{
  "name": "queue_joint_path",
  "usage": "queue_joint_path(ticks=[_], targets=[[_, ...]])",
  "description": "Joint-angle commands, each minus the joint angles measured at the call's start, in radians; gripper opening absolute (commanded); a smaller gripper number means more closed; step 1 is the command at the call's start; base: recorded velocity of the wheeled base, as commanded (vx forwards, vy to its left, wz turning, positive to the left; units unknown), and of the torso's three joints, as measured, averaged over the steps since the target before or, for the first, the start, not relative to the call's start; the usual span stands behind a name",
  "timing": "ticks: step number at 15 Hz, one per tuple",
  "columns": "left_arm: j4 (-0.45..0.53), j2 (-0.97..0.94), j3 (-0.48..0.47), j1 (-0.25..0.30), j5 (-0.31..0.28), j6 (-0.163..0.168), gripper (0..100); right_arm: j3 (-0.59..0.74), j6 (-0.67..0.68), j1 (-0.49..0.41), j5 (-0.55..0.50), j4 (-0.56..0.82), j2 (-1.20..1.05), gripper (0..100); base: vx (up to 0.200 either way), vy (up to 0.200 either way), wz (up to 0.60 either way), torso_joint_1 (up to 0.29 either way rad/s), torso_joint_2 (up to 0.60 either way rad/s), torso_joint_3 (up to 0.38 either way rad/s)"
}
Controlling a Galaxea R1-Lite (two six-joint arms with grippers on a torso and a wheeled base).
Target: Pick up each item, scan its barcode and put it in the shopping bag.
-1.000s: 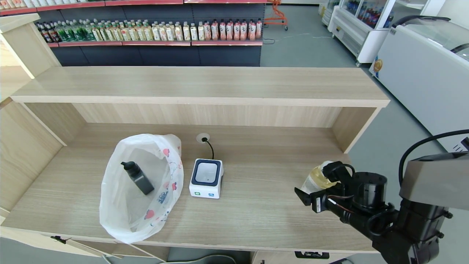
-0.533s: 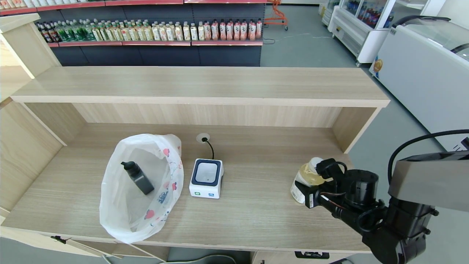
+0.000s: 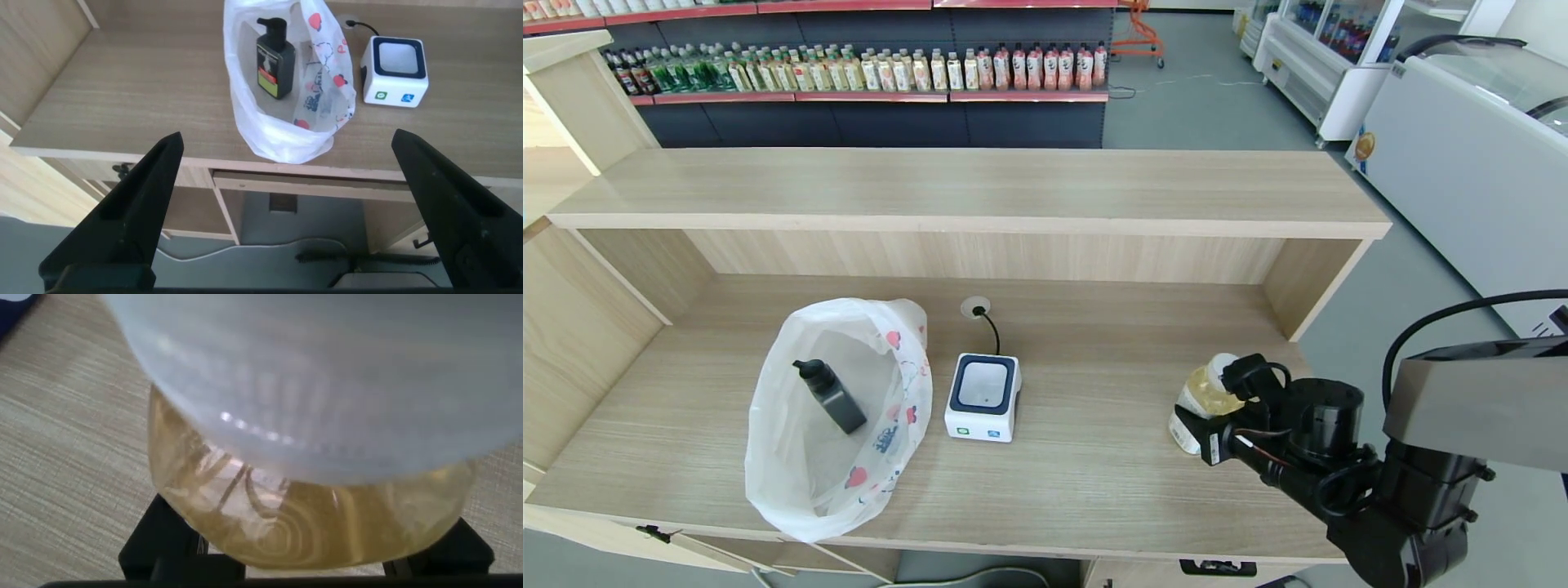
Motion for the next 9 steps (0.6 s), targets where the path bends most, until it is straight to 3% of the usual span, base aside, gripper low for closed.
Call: queue_joint_path(ticks=[1, 3, 5, 6, 9], targets=[[0.000, 0.000, 0.000, 0.000, 0.000, 0.000, 100, 0.005, 0.007, -0.003, 0.011, 0.010, -0.050, 0, 0.000, 0.000, 0.00, 0.000, 0.00, 0.000], [0.000, 0.000, 0.000, 0.000, 0.000, 0.000, 100, 0.005, 0.089, -0.041, 0.145, 0.094, -0.193, 0, 0.000, 0.000, 0.00, 0.000, 0.00, 0.000], [0.000, 0.000, 0.000, 0.000, 0.000, 0.000, 100, 0.001, 0.154, -0.084, 0.301, 0.292, -0.348, 0, 0.000, 0.000, 0.00, 0.000, 0.00, 0.000], [0.000, 0.000, 0.000, 0.000, 0.000, 0.000, 100, 0.005, 0.197, -0.110, 0.451, 0.376, -0.426, 0, 0.000, 0.000, 0.00, 0.000, 0.00, 0.000], [0.000, 0.000, 0.000, 0.000, 0.000, 0.000, 100, 0.047, 0.281, -0.103, 0.642, 0.402, -0.501, 0, 0.000, 0.000, 0.00, 0.000, 0.00, 0.000]])
